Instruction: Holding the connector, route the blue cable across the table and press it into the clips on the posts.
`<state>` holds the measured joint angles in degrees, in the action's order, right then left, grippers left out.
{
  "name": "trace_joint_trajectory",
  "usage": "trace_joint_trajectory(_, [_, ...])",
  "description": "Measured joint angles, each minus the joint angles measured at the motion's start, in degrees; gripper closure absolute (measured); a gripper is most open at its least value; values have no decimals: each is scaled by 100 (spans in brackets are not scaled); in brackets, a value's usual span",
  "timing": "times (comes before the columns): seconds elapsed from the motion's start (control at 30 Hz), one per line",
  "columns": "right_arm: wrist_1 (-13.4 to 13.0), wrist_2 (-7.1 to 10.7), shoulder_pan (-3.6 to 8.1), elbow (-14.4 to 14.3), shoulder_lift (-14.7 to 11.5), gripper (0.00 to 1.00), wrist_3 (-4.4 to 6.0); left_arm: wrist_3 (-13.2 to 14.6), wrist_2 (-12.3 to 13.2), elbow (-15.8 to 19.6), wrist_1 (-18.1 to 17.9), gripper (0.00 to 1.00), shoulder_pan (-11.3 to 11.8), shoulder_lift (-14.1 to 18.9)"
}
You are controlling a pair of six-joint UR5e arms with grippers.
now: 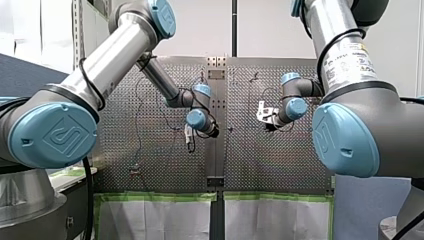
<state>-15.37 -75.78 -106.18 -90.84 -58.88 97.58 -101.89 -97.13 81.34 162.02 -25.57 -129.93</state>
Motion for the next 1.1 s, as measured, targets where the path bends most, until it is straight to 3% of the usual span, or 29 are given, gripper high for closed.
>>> trace_joint_trajectory(0.27, [34,1,46,0,0,100,0,81,-210,4,381,0,-320,284])
trace_joint_trajectory(0.67, [118,1,87,0,0,100,0,150,-696,152,705,0,-893,370])
trace_joint_trajectory(1.1, [215,1,179,0,-5,100,0,-40,-1162,123,383,0,-1467,468])
